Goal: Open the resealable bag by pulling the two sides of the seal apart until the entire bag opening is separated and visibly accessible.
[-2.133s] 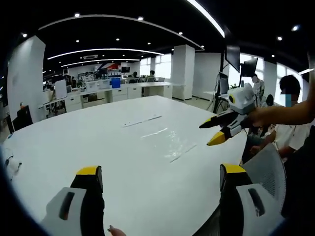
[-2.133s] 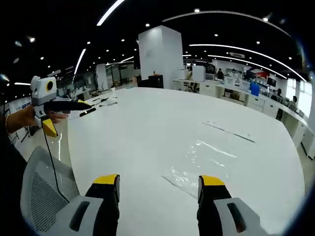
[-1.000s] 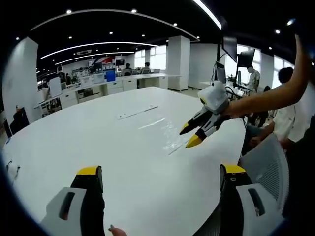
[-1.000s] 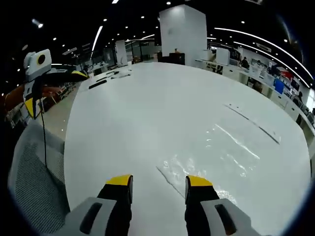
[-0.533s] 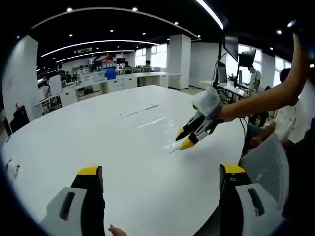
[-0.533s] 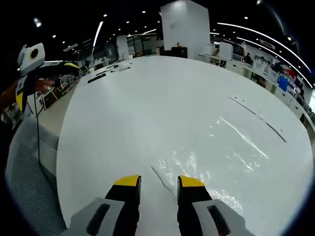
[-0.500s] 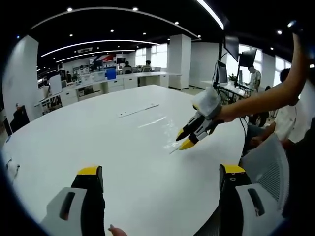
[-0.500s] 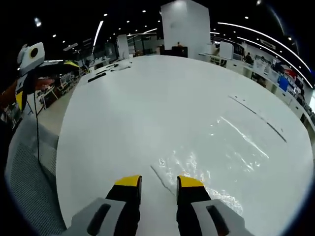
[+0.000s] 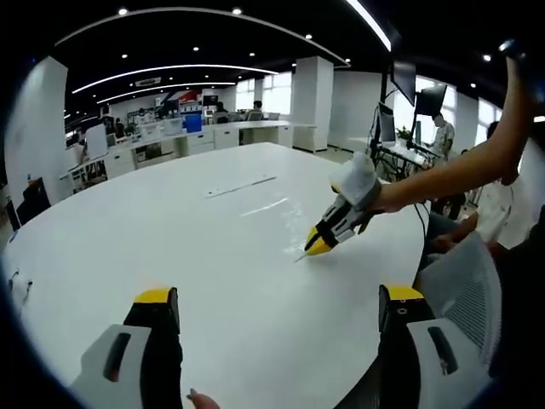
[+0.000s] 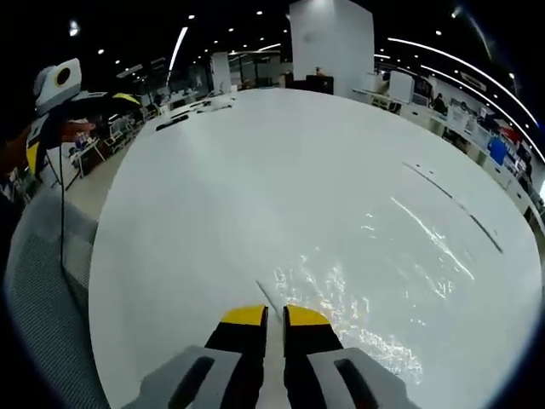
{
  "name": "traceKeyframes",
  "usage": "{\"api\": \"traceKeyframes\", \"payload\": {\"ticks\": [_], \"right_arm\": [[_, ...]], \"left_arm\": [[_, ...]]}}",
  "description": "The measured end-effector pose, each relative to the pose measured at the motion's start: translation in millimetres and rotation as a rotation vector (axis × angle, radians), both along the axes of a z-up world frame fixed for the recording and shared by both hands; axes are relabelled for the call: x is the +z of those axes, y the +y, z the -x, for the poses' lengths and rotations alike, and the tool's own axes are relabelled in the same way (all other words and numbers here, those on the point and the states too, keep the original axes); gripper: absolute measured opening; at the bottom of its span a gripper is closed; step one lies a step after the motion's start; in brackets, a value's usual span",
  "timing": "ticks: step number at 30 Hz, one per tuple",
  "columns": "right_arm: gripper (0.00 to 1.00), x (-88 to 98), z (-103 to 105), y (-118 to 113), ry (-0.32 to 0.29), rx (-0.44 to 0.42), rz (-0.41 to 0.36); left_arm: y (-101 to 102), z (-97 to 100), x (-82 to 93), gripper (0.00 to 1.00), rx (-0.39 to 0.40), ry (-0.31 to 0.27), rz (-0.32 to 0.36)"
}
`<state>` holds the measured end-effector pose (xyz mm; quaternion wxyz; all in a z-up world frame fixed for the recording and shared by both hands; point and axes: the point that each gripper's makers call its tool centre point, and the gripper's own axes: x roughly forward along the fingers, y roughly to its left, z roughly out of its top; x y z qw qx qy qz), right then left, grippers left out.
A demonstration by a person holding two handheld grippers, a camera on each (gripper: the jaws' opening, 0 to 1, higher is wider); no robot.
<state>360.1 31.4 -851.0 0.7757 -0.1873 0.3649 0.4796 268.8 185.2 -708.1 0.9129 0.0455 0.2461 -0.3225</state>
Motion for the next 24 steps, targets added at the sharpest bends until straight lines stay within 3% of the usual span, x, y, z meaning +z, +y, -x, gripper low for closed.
{"api": "traceKeyframes", "payload": {"ticks": [10, 14, 20, 24], "right_arm": [[0.05, -7.9, 1, -6, -0.004, 0.018, 0.037], [0.04, -9.2, 0, -4, -0.048, 0.059, 0.047], [0.02, -7.9, 3, -3, -0.063, 0.076, 0.035], [0.01, -7.5, 11, 1, -0.149, 0.209, 0.102]], "left_arm": [[-2, -1.1, -1.0, 0.95, -0.007, 0.004, -0.002], [-4, -1.9, 1.4, 0.94, -0.004, -0.003, 0.02], [-9, -0.4, -1.2, 0.93, -0.019, 0.004, 0.013], [-12, -0.2, -1.9, 0.92, -0.024, -0.006, 0.027]]}}
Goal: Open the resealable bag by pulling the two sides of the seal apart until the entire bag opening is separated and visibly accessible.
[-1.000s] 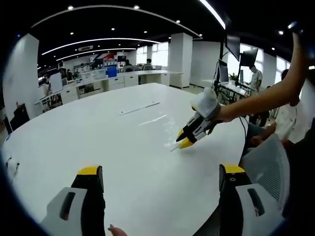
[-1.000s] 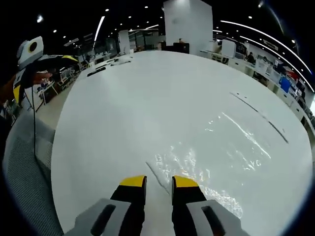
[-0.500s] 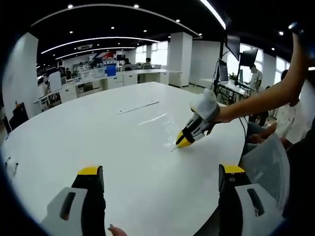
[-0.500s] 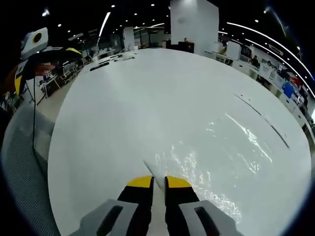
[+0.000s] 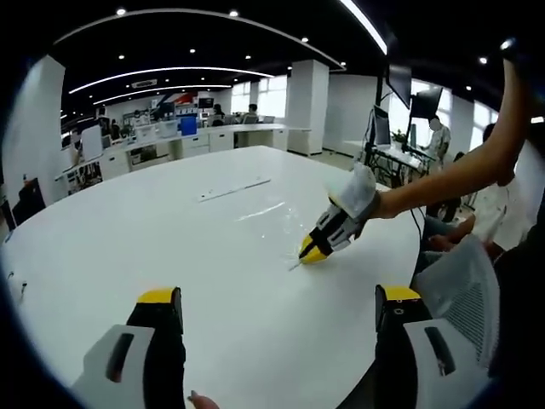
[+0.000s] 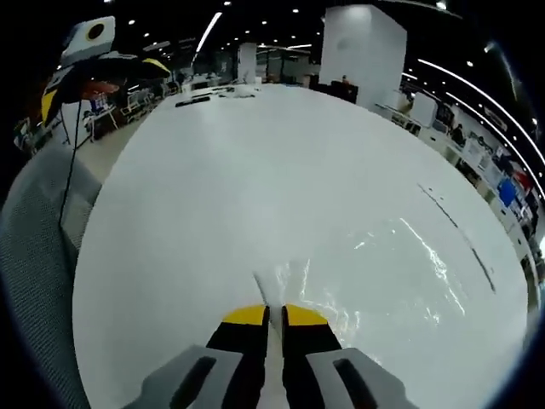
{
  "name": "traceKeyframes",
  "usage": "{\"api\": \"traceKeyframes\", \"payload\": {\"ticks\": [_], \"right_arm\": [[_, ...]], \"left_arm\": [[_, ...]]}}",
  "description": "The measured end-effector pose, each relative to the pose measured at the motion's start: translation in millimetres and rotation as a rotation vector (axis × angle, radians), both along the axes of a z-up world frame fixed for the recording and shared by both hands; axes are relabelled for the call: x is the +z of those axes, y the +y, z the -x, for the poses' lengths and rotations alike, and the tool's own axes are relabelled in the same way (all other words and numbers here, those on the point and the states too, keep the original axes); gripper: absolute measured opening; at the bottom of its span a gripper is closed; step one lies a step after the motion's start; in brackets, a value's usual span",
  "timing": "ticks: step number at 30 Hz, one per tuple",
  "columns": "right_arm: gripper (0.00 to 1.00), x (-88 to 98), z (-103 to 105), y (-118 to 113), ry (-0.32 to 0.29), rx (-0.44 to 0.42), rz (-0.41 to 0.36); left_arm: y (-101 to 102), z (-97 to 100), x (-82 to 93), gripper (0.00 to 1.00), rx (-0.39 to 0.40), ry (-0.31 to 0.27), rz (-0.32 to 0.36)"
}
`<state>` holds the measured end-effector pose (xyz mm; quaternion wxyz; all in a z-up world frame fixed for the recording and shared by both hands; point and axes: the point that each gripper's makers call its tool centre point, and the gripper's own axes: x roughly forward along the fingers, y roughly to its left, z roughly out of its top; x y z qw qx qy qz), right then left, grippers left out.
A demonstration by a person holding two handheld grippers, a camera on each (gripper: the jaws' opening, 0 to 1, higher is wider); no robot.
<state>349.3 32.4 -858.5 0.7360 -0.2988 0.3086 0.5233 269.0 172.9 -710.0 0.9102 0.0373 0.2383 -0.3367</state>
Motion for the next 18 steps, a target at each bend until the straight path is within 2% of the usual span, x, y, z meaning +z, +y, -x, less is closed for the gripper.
{"api": "traceKeyframes", "payload": {"ticks": [2, 7, 11, 13, 14, 18], "right_arm": [[0.01, -0.1, 4, 2, -0.012, 0.021, 0.004], [0.01, 1.7, 17, 6, 0.022, 0.029, -0.008], [0.0, 15.9, 27, 14, 0.021, 0.046, -0.046], [0.0, 19.9, 31, 16, 0.022, 0.049, -0.049], [0.0, 22.3, 34, 17, 0.023, 0.054, -0.051], [0.0, 29.8, 49, 23, 0.025, 0.083, -0.068]], "left_arm": [[-1, 1.0, -2.4, 0.92, -0.004, 0.006, -0.005], [-4, 4.6, -11.9, 0.92, -0.027, 0.006, -0.044], [-9, 10.3, -23.1, 0.9, -0.058, 0.037, -0.067], [-7, 15.7, -33.0, 0.87, -0.081, 0.061, -0.14], [-8, 17.1, -36.3, 0.86, -0.1, 0.052, -0.177], [-18, 23.3, -43.8, 0.87, -0.143, 0.052, -0.217]]}}
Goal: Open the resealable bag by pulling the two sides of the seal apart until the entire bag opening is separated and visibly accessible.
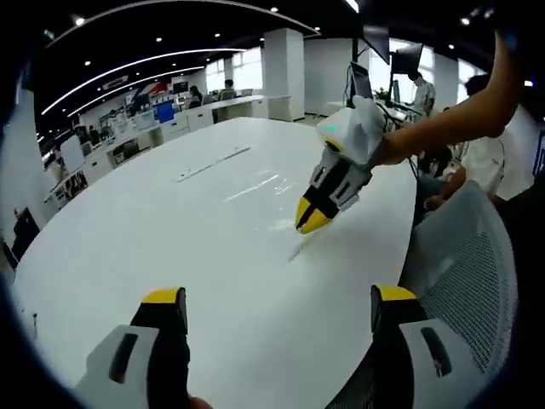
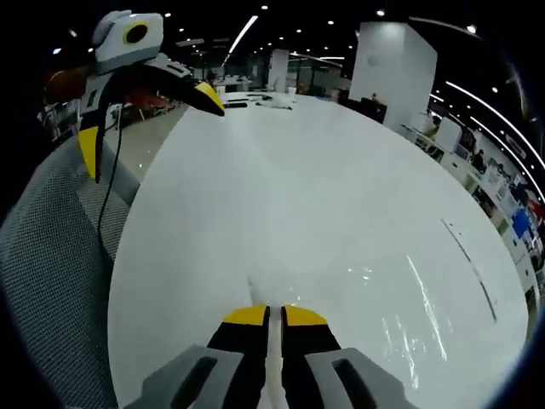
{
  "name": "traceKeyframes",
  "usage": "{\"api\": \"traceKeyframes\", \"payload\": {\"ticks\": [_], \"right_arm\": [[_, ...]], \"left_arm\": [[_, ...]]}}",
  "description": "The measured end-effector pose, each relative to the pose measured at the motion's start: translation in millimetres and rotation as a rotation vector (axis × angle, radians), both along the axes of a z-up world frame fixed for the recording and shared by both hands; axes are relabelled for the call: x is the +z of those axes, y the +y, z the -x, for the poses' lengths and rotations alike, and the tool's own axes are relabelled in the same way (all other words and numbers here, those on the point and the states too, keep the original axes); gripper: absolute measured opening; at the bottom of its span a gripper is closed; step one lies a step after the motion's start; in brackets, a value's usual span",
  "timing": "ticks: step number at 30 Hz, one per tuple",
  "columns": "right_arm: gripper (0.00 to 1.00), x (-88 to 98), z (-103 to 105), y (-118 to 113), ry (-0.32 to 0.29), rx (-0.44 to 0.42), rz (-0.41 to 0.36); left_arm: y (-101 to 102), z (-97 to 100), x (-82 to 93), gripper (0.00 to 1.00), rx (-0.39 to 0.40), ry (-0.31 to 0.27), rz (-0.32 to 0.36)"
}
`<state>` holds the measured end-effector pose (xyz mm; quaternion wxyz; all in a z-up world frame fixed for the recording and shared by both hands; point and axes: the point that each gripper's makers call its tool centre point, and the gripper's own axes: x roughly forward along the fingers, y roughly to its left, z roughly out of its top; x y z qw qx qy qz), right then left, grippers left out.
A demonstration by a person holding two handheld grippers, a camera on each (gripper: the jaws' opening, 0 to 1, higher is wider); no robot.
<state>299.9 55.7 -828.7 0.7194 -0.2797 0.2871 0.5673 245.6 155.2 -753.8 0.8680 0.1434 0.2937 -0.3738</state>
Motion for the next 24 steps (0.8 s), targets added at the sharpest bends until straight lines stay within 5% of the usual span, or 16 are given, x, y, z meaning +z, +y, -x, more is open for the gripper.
{"api": "traceKeyframes", "payload": {"ticks": [8, 24], "right_arm": [[0.0, 8.0, 20, 5, 0.013, -0.005, -0.024], [0.0, 21.9, 61, 14, 0.039, 0.01, -0.067]], "left_arm": [[-22, 10.3, -7.7, 0.85, -0.071, 0.019, 0.004], [-46, 25.8, -18.8, 0.64, -0.256, -0.056, -0.18]]}}
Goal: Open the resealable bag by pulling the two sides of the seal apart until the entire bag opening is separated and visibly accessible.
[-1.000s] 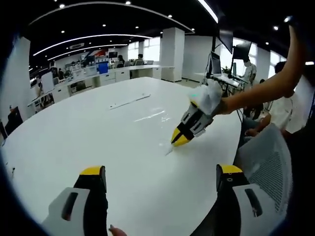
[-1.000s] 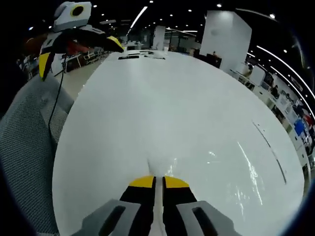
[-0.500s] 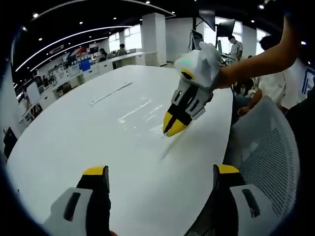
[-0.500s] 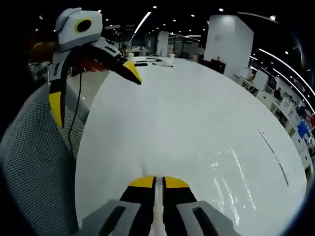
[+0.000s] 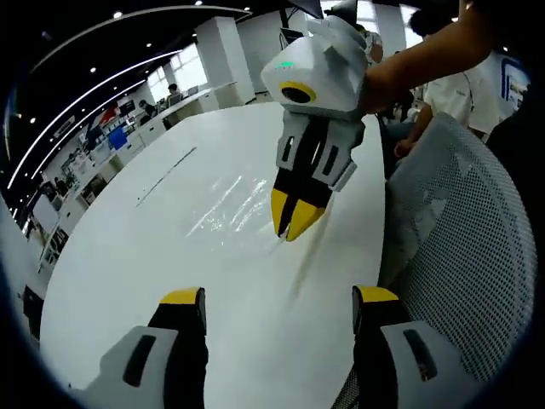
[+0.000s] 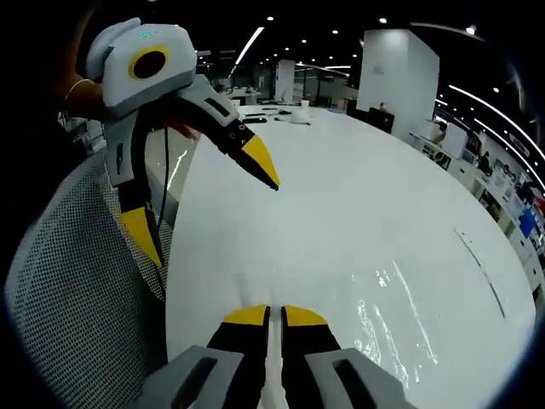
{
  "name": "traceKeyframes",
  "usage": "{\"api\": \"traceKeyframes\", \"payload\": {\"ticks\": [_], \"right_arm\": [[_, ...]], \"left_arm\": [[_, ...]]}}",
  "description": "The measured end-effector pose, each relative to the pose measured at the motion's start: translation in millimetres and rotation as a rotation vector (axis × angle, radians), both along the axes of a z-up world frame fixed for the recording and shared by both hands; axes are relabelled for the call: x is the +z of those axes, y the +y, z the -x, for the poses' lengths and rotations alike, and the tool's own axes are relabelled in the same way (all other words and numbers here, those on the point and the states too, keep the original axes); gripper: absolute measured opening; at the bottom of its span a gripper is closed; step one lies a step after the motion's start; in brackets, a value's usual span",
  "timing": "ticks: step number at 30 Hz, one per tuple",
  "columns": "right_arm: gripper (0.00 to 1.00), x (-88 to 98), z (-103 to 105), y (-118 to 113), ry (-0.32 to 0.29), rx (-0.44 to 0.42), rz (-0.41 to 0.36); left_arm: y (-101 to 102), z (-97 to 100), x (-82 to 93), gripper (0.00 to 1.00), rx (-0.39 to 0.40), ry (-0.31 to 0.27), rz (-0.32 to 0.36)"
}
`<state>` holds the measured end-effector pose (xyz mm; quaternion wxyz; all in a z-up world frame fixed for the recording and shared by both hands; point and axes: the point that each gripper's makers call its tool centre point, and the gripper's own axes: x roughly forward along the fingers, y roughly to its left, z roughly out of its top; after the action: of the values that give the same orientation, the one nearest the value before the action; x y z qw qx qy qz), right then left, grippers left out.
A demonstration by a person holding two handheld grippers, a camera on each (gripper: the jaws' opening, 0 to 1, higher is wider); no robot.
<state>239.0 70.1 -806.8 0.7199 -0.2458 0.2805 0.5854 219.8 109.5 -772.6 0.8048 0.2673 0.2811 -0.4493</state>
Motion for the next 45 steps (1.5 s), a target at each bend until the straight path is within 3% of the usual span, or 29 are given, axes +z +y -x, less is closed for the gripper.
{"api": "traceKeyframes", "payload": {"ticks": [6, 11, 16, 18, 22, 31, 36, 45], "right_arm": [[0.0, 7.1, 17, 4, 0.02, -0.003, -0.031], [0.0, 11.8, 31, 5, 0.042, -0.013, -0.053], [0.0, 12.9, 48, 8, 0.065, 0.009, -0.059], [0.0, 13.1, 55, 9, 0.072, 0.025, -0.054], [0.0, 11.6, 65, 10, 0.08, 0.046, -0.041], [0.0, 11.7, 76, 12, 0.091, 0.07, -0.026], [0.01, 11.0, 83, 12, 0.112, 0.077, -0.018], [0.0, 8.6, 91, 13, 0.135, 0.086, -0.008]], "left_arm": [[-10, 2.1, 4.9, 0.54, -0.067, -0.038, -0.031], [-18, 6.5, 1.4, 0.49, -0.118, -0.035, -0.034], [-26, 17.7, -1.9, 0.41, -0.208, -0.036, -0.052], [-29, 24.8, -2.6, 0.39, -0.281, -0.053, -0.091], [-33, 36.0, -6.2, 0.32, -0.348, -0.072, -0.128], [-36, 52.2, -18.8, 0.21, -0.43, -0.054, -0.174], [-37, 60.1, -22.4, 0.11, -0.5, -0.074, -0.218], [-41, 67.5, -24.7, 0.0, -0.58, -0.07, -0.224]]}}
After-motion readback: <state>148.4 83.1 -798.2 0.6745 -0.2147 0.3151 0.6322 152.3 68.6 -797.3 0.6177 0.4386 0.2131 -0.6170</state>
